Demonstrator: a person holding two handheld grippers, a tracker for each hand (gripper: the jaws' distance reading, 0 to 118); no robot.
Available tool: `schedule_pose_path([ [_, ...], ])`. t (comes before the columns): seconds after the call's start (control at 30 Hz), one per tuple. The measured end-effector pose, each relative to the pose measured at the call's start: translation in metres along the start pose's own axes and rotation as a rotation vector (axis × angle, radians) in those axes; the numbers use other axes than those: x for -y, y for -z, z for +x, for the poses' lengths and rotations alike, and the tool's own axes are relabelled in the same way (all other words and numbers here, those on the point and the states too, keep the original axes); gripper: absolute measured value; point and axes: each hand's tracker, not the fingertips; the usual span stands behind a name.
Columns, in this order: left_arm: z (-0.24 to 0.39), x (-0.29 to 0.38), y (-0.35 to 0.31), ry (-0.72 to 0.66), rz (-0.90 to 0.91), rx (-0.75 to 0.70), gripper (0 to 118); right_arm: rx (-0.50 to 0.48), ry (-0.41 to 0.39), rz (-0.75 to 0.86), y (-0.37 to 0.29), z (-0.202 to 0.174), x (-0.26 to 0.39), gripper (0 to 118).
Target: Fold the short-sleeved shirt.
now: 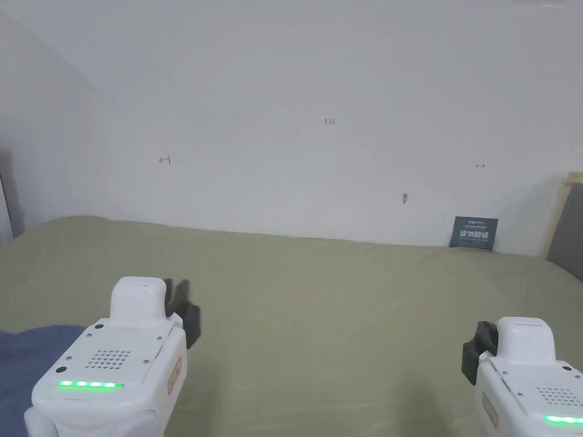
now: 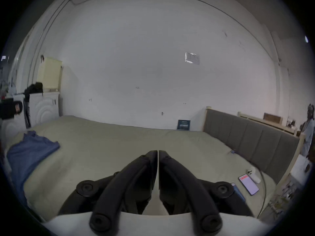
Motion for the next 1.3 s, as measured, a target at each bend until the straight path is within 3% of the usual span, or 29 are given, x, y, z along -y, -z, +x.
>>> schedule_pose_path([
  [0.03, 0.005, -0.002, -0.004, 0.008, -0.001, -0.026, 2, -0.047, 0.025, -0.012, -0.001, 0.001, -0.003, 7],
  [0.37, -0.03, -0.004, -0.015, -0.038, 0.008, -0.048, 1, -0.133, -0.012, -0.008, 0.003, -0.032, -0.012, 7],
  [0.73, -0.139, -0.022, -0.085, -0.029, 0.018, -0.359, 0, -0.452, -0.013, 0.042, 0.014, -0.169, -0.037, 7],
  [0.97, -0.181, -0.024, -0.134, -0.024, 0.011, -0.47, 0, -0.646, 0.014, 0.054, -0.001, -0.262, -0.053, 7],
  [1.13, -0.201, -0.015, -0.15, -0.049, -0.02, -0.511, 0, -0.718, -0.007, 0.066, -0.005, -0.295, -0.05, 7],
  [1.3, -0.22, -0.006, -0.133, -0.085, -0.093, -0.495, 0, -0.72, -0.016, 0.052, 0.006, -0.303, -0.043, 7],
])
